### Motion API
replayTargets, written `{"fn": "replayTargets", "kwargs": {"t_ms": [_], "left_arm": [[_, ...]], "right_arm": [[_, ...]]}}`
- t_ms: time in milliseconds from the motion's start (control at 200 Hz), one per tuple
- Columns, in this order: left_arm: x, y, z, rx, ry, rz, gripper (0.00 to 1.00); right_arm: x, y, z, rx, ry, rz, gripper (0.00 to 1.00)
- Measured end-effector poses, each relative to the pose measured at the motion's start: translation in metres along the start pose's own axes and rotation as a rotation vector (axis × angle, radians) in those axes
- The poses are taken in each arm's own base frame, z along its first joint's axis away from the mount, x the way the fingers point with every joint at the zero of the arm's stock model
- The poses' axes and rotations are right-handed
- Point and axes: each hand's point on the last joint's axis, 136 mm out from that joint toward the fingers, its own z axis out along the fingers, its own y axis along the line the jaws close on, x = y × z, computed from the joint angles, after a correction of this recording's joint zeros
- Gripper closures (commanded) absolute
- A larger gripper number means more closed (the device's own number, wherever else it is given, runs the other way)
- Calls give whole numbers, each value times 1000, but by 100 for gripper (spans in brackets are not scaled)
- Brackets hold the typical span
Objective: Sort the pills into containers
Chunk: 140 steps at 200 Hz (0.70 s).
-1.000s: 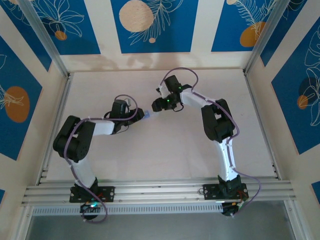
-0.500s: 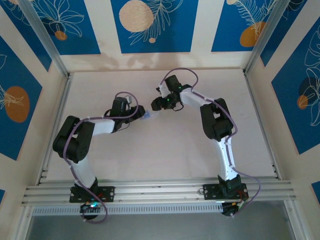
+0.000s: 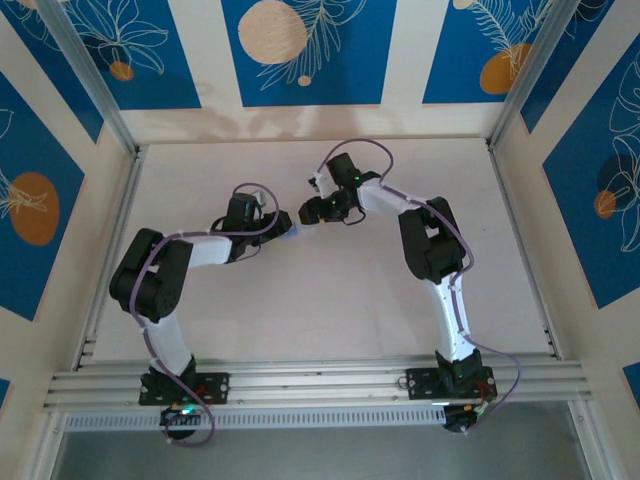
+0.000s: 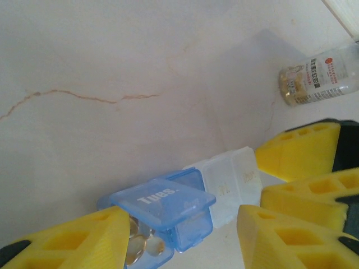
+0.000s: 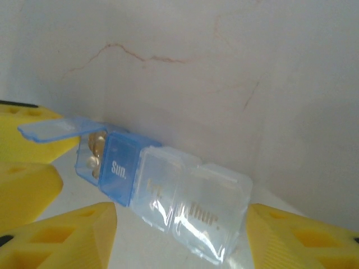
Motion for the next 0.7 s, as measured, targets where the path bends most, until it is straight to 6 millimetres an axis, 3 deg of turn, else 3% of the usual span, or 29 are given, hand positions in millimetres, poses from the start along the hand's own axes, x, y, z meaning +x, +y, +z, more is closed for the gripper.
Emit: {"fn": "replayTargets", "kwargs": {"t_ms": [110,345,450,600,700], "left_arm": [[1,-2,0,10,5,0,47],[2,-1,-3,1,9,10,46],[-4,-5,-20,-30,-9,51,44],[-30,-25,-56,-44,-102,139,42],[-40,-26,-62,-70,-124,168,44]], "right_arm": [[7,4,-9,0,-3,13,37],[-3,10,-26,8,-60,-3,37],[-2,5,-26,30,-59,2,37],[-3,-1,-26,62,-64,-1,37],[-7,-5,-23,80,-64,-8,37]]}}
